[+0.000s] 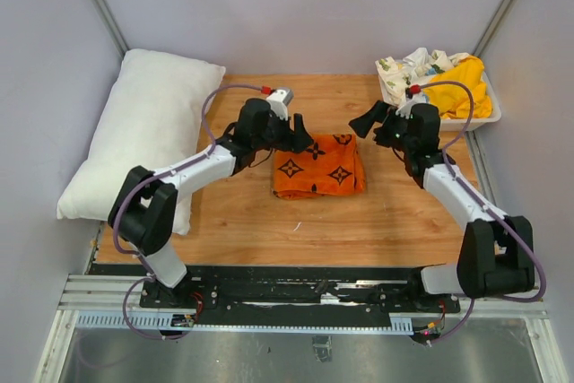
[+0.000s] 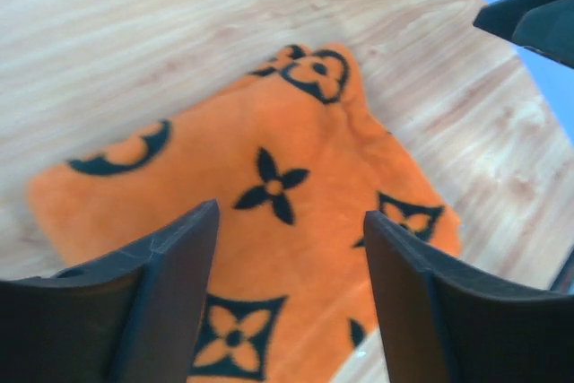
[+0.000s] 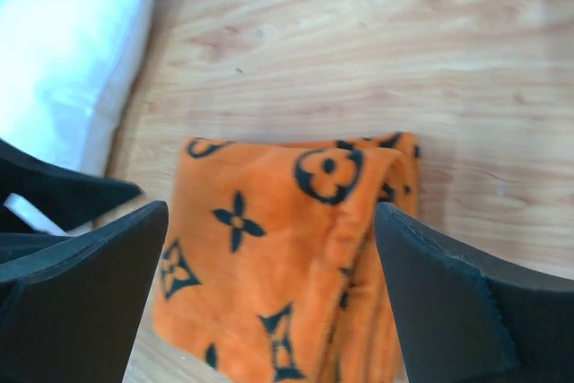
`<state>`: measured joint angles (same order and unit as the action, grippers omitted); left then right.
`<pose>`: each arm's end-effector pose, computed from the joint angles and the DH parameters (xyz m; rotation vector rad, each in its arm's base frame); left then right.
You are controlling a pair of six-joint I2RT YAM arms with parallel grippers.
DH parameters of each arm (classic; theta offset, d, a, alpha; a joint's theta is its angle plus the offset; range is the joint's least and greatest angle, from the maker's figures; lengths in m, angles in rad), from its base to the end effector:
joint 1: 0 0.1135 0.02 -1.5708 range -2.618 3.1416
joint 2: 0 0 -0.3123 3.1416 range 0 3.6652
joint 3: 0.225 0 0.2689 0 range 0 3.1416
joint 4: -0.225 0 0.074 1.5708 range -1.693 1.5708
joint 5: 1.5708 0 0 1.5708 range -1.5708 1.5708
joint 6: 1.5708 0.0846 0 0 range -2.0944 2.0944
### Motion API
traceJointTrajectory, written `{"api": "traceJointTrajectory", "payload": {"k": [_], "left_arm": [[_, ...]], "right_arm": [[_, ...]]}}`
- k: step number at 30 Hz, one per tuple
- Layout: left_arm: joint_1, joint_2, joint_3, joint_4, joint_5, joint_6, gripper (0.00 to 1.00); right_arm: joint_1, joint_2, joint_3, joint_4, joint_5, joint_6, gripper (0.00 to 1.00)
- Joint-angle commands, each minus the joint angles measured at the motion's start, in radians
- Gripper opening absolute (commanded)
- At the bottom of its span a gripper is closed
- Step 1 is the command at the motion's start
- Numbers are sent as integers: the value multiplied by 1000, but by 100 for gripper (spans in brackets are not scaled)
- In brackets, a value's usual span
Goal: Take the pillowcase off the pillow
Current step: Adjust the pillowcase at the center of the board.
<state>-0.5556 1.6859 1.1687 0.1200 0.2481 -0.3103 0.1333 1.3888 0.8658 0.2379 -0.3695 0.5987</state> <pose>0.3775 -0.2588 0.2859 0.4171 2.0021 -0.7992 0.3599 0.0791 0.2987 0.1798 1.9148 0.8429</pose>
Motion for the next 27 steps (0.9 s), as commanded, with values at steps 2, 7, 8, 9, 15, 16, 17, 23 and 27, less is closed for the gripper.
{"api": "traceJointTrajectory", "payload": {"k": [2,7,8,9,15,16,17,23,27], "left_arm": [[-21,-55,-134,268,32,-85,58],[7,-19,-241,537,165,-159,48],[14,2,-259,587,180,-180,45],[22,23,-275,668,194,-202,44],[70,209,-319,954,214,-306,44],[82,237,-316,965,205,-320,44],[96,262,-318,972,197,-336,43],[128,276,-325,740,16,-325,42],[132,269,-321,617,-78,-311,42]], "right_arm": [[115,-37,-37,100,39,97,99],[211,100,-106,407,-20,267,98],[218,134,-127,484,-22,297,99],[219,174,-145,550,-23,320,99],[171,457,-180,912,-74,456,98],[153,505,-179,972,-96,499,99],[133,549,-178,1028,-115,536,99],[40,636,-235,1111,-161,579,99],[31,546,-263,979,-153,481,98]]}}
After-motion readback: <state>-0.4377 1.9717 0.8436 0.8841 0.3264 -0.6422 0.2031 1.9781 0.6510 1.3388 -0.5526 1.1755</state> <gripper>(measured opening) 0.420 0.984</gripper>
